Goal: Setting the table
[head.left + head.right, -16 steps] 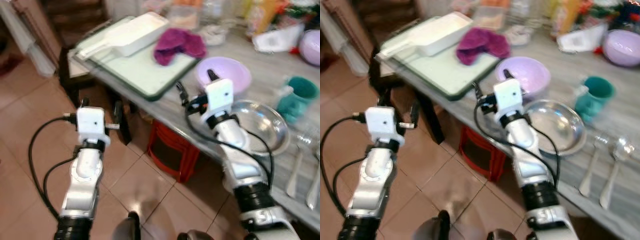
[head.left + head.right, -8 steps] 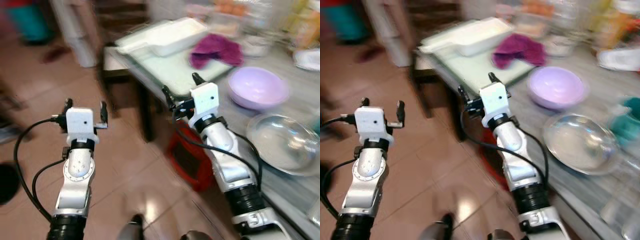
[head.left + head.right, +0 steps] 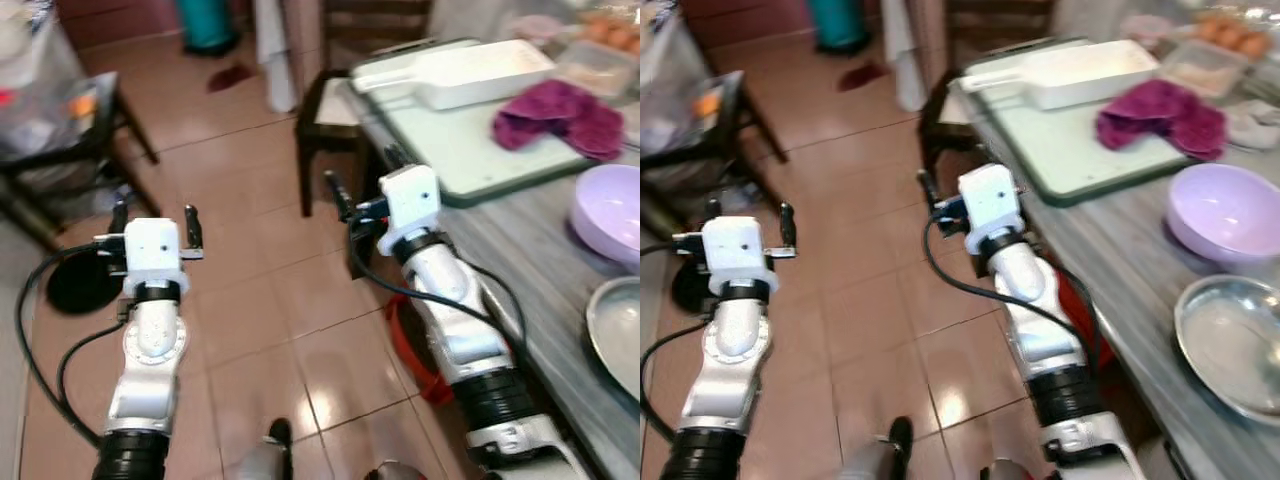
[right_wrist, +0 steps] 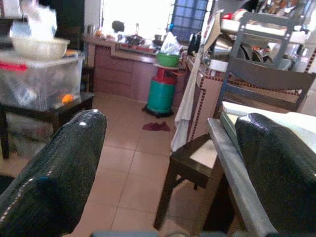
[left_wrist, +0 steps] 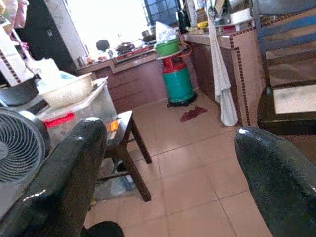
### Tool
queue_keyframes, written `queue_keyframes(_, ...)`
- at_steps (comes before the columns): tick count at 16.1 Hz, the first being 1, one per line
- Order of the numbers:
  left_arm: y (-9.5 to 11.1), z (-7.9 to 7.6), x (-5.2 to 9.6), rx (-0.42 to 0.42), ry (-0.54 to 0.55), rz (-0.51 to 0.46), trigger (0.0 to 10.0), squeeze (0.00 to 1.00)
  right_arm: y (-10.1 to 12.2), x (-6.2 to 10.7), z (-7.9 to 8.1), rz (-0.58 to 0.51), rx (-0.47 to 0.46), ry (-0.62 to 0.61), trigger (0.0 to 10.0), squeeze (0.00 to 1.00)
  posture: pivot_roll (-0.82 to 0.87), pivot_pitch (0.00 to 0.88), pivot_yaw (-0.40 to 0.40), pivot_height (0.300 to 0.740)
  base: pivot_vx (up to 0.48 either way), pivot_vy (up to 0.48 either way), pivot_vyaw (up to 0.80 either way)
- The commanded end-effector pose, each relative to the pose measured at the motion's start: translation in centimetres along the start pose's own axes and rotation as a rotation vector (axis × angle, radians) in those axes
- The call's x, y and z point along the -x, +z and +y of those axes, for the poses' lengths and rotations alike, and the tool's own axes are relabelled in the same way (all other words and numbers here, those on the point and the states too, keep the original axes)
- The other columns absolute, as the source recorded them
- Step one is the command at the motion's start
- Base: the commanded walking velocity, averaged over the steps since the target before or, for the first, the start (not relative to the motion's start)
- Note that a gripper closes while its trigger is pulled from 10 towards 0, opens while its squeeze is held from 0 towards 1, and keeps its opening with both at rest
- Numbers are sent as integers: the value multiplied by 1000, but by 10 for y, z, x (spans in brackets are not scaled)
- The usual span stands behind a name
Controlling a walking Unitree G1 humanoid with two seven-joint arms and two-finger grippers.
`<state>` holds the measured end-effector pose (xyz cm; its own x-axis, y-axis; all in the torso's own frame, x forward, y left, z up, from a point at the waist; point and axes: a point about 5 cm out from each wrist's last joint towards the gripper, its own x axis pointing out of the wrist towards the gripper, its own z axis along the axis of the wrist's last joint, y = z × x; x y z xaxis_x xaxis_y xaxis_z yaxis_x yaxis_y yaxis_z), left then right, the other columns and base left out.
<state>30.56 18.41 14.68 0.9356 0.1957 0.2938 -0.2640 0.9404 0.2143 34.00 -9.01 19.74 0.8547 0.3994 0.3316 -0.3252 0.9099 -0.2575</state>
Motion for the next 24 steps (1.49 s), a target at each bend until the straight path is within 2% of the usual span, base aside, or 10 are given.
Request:
queue_keyframes(1,-4,6,0,-21,18,12,10000,0,0,-1,5,-5,-15,12,10000,0,-88,198,5,740,0,0,800)
queue_keyframes(6,-23,10,6,-61,4,71,10000,0,-20,5,2,73,-52,-31,10000,0,-83,197,10,740,0,0,800)
queue_keyframes(10,-72,12,24,-70,-79,285,10000,0,-60,25,-1,236,-77,-63,10000,0,-82,196,10,740,0,0,400)
queue_keyframes(13,-113,10,48,-22,-183,513,10000,0,-111,58,-5,503,-116,-102,10000,0,-78,191,7,740,0,0,0)
queue_keyframes(14,-116,9,50,-10,-187,533,10000,0,-118,64,-5,537,-146,-118,10000,0,-77,188,6,740,0,0,0)
queue_keyframes(15,-130,5,63,-32,-247,623,10000,0,-129,77,-8,597,-174,-156,10000,0,-77,188,6,740,0,0,0)
queue_keyframes(17,-140,0,74,-48,-299,689,10000,0,-137,87,-13,653,-168,-194,10000,0,-82,182,9,740,0,0,0)
queue_keyframes(18,-148,-5,84,-76,-342,749,10000,0,-148,102,-17,728,-179,-221,10000,0,-68,175,15,740,0,0,0)
queue_keyframes(21,-158,-9,95,-88,-383,848,10000,0,-167,134,-14,891,-120,-159,10000,0,-79,168,27,740,0,0,0)
queue_keyframes(24,-169,-8,115,-86,-451,968,10000,0,-180,156,-11,1016,-154,-162,10000,0,-80,157,13,740,0,0,0)
